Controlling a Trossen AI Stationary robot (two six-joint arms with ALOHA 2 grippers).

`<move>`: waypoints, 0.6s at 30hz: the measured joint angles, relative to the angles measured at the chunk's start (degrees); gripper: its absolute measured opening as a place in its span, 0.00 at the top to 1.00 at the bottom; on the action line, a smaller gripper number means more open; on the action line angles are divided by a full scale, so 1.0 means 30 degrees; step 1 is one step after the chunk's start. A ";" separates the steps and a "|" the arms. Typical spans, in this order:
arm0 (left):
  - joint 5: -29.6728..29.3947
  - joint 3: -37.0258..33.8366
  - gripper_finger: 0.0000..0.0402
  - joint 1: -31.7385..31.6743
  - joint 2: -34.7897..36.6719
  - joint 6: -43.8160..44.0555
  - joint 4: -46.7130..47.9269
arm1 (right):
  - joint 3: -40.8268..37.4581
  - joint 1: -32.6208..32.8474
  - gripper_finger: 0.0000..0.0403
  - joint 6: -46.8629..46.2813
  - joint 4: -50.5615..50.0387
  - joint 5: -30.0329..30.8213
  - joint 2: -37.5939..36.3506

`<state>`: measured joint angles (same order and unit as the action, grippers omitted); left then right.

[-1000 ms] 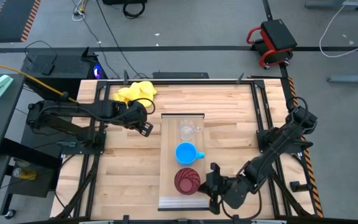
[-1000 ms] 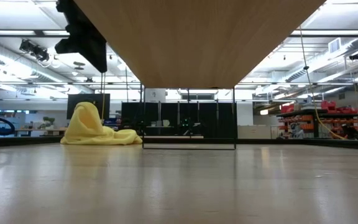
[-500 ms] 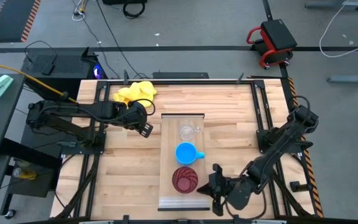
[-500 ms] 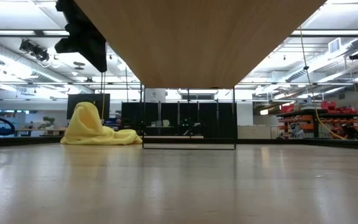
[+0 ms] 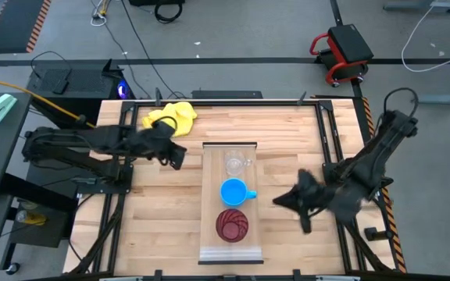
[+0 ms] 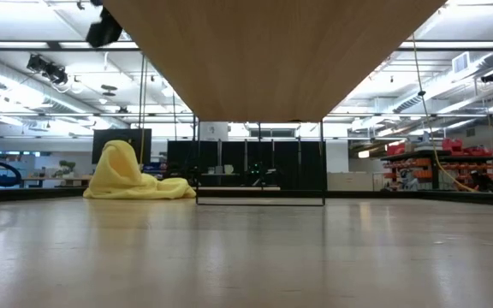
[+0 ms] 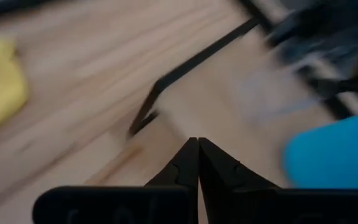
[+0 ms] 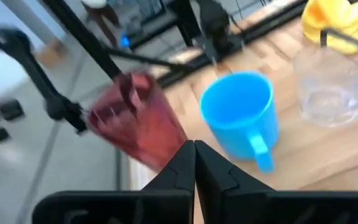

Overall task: Stack small to large cups/mugs on shelf
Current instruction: Return to Home Position

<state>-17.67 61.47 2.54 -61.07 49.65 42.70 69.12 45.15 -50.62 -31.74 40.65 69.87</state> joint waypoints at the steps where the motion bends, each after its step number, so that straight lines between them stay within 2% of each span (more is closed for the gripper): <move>1: -0.0095 0.0000 0.96 0.0109 0.0351 -0.0467 -0.0516 | 0.0000 0.0000 0.97 0.0016 0.0010 0.0036 -0.0532; 5: -0.0160 0.0000 0.94 0.0559 0.1638 -0.1880 -0.2085 | 0.0000 0.0000 0.97 -0.0170 0.0032 0.0003 -0.2339; 9: 0.0007 0.0007 0.92 0.0991 0.2486 -0.1158 -0.2424 | 0.0000 0.0000 0.97 -0.0595 0.0081 -0.0032 -0.3916; 15: 0.0150 0.0007 0.93 0.1407 0.2880 -0.1548 -0.2392 | 0.0000 0.0000 0.96 -0.1213 0.0068 -0.0062 -0.5213; 18: 0.0219 0.0007 0.94 0.1349 0.2880 -0.2303 -0.2383 | 0.0000 0.0000 0.96 -0.0482 0.0012 -0.0167 -0.5548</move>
<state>-17.01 61.49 6.59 -52.42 42.74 35.55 69.12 45.15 -52.06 -31.70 40.15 53.22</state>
